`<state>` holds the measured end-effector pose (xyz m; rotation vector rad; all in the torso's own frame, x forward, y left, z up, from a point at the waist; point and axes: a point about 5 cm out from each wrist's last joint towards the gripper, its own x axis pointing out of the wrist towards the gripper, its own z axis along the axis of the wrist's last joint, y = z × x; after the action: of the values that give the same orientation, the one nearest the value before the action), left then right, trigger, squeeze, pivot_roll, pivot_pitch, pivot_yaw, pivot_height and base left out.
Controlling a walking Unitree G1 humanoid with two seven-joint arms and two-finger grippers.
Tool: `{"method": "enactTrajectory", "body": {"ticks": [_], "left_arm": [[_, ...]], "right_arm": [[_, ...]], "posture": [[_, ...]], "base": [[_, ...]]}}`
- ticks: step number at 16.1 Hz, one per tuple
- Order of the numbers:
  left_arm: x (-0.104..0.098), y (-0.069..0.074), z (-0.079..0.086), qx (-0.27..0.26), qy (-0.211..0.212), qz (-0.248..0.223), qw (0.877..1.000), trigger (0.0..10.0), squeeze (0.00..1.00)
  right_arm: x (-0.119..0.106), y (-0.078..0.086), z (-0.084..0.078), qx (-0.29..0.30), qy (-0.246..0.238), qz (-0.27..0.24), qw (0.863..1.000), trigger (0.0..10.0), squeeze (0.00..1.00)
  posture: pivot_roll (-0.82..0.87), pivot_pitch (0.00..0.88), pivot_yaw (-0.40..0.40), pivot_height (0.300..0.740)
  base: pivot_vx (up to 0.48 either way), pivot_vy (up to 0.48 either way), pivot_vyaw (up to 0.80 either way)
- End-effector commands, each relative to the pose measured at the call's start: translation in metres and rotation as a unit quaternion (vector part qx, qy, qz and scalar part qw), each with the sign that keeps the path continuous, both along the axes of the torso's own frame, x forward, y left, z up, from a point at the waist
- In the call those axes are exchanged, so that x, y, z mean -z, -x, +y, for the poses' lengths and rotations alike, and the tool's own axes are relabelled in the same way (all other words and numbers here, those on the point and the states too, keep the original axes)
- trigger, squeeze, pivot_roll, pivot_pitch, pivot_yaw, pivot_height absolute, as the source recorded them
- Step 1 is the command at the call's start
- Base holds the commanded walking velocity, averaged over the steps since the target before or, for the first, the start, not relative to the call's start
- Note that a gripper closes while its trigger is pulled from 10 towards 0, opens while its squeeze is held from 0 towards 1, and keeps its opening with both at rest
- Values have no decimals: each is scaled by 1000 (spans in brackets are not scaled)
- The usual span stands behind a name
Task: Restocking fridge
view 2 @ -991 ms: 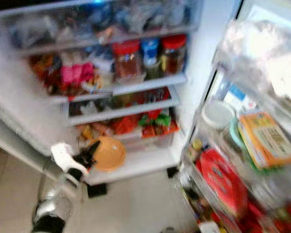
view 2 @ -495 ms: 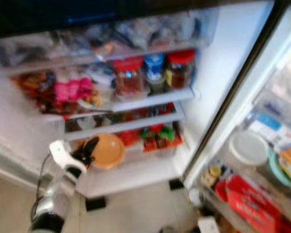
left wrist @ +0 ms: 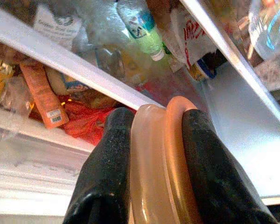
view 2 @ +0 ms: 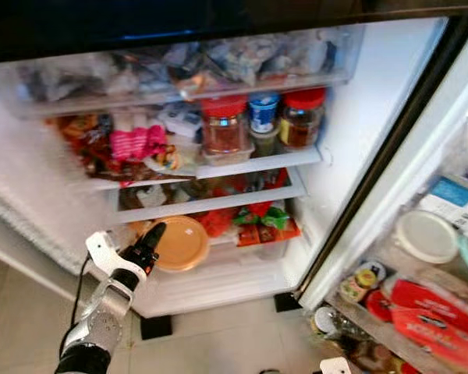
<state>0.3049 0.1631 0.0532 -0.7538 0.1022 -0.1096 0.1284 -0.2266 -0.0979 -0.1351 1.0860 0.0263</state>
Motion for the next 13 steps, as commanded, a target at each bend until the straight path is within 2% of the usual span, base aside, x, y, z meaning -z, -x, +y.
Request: {"method": "enactTrajectory", "body": {"ticks": [1, 8, 13], "left_arm": [[-2, 1, 2, 1, 10, -7, 1000, 10000, 0], [-5, -1, 2, 2, 23, -11, 1000, 10000, 0], [-7, -2, 3, 2, 22, -14, 1000, 10000, 0]], "right_arm": [[2, 5, -1, -4, 3, 14, 1000, 10000, 0], [2, 5, -2, -11, 11, 17, 1000, 10000, 0], [1, 6, -9, -6, 74, 21, 997, 10000, 0]], "posture": [[-97, 165, 2, 740], [-97, 160, 0, 740], [-97, 160, 1, 740]], "base": [[0, 0, 0], [0, 0, 0], [0, 0, 0]]}}
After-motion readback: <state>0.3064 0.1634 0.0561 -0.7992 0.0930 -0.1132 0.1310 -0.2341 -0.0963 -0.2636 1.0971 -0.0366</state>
